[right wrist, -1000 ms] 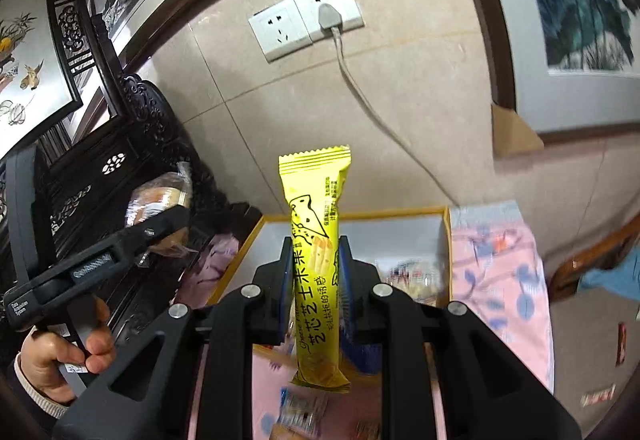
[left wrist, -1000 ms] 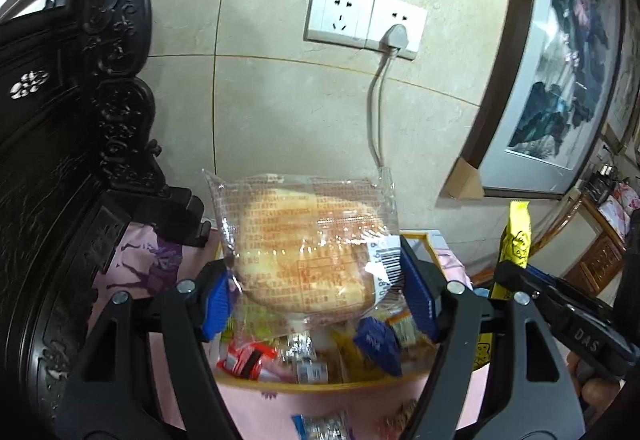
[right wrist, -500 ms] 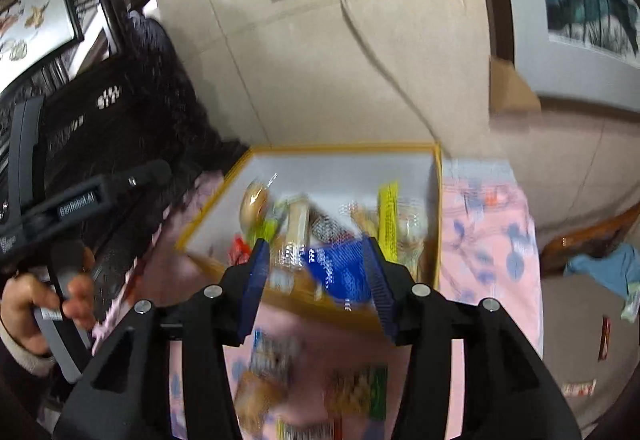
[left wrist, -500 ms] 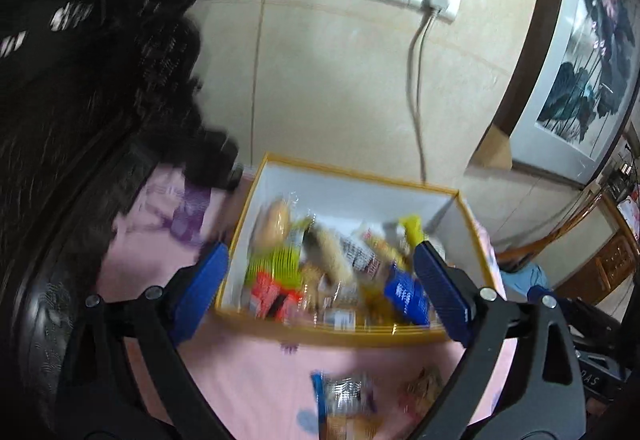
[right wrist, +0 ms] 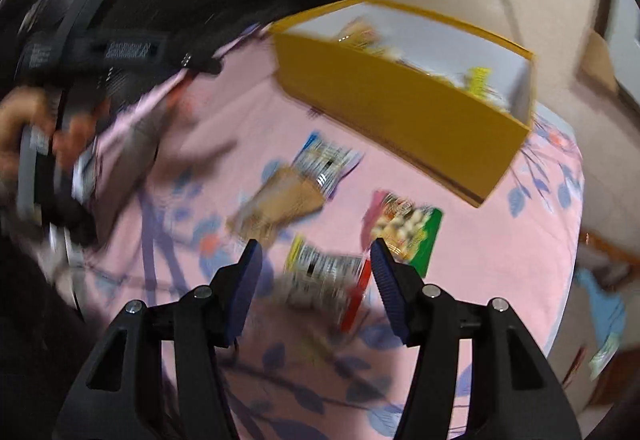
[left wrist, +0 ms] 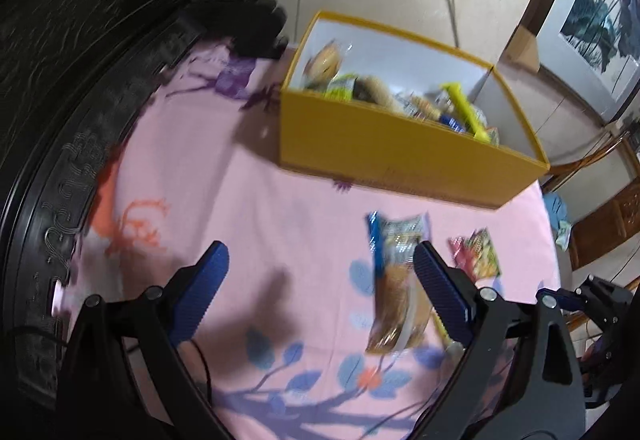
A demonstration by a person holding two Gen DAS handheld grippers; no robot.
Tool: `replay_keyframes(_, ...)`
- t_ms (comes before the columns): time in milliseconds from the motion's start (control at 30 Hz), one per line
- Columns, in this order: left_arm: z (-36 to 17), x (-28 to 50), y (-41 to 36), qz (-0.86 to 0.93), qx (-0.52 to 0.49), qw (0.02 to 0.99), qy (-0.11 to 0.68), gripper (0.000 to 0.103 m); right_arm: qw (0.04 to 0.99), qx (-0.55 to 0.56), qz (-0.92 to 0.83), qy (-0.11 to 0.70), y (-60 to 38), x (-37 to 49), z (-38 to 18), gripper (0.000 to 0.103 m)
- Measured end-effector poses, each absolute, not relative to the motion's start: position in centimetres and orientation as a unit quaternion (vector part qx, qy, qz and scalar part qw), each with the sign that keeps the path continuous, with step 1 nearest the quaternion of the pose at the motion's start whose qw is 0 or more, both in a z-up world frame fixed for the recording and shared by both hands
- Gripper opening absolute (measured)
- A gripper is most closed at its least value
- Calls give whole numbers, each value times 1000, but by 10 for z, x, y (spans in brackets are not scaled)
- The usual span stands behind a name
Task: Organize snacks
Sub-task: 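Return to the table and grasp the white printed packet with the right gripper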
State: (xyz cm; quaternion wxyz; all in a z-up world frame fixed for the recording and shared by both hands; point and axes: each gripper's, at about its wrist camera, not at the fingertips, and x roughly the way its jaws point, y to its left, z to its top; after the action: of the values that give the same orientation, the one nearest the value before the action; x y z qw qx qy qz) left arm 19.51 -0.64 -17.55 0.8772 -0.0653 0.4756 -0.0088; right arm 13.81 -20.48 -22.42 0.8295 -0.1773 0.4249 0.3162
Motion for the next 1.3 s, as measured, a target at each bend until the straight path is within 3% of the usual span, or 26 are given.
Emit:
replay_keyframes(233, -178, 181, 1, 1, -76, 873, 482, 95, 728, -400, 396, 392, -188, 128, -265, 58)
replay_keyframes(567, -187, 180, 2, 6, -72, 863, 501, 95, 604, -493, 496, 381, -158, 161, -303, 58)
replay_keyframes(667, -191, 182, 3, 9, -70, 859, 508, 95, 606, -447, 506, 421, -160, 178, -305, 58)
replay_keyframes(867, -202, 190, -3, -1, -65, 853, 518, 95, 666, -371, 461, 455, -176, 178, -298, 43)
replay_keyframes(1133, -218, 195, -49, -70, -30, 841, 536, 95, 773, -126, 362, 506, -230, 163, -270, 41)
replay_keyframes(1300, -237, 196, -80, -105, -12, 825, 555, 95, 798, -39, 315, 512, -259, 142, -262, 41)
